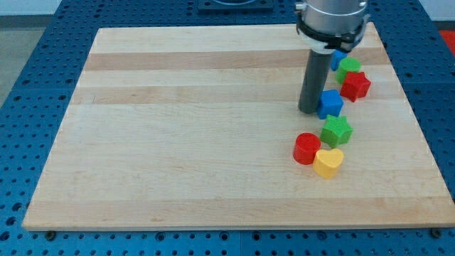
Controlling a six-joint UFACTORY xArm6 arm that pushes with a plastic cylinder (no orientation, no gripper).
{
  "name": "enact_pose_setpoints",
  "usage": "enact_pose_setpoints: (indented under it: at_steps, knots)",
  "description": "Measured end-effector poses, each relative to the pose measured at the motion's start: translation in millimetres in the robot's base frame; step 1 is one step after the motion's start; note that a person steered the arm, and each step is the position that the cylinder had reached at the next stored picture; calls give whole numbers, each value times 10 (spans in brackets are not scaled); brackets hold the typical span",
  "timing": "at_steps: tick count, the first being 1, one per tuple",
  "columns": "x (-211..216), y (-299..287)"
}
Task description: Move the blue cube to the bottom left side of the red star
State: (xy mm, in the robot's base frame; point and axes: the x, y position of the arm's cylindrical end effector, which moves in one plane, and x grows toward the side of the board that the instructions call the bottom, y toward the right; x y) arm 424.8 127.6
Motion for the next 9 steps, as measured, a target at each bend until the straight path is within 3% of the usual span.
enact_pose_setpoints:
  at_steps: [3,5,7,9]
  knots:
    - [-22,205]
    - [-732,-481]
    - [-1868,-504]
    - [-1981,-505]
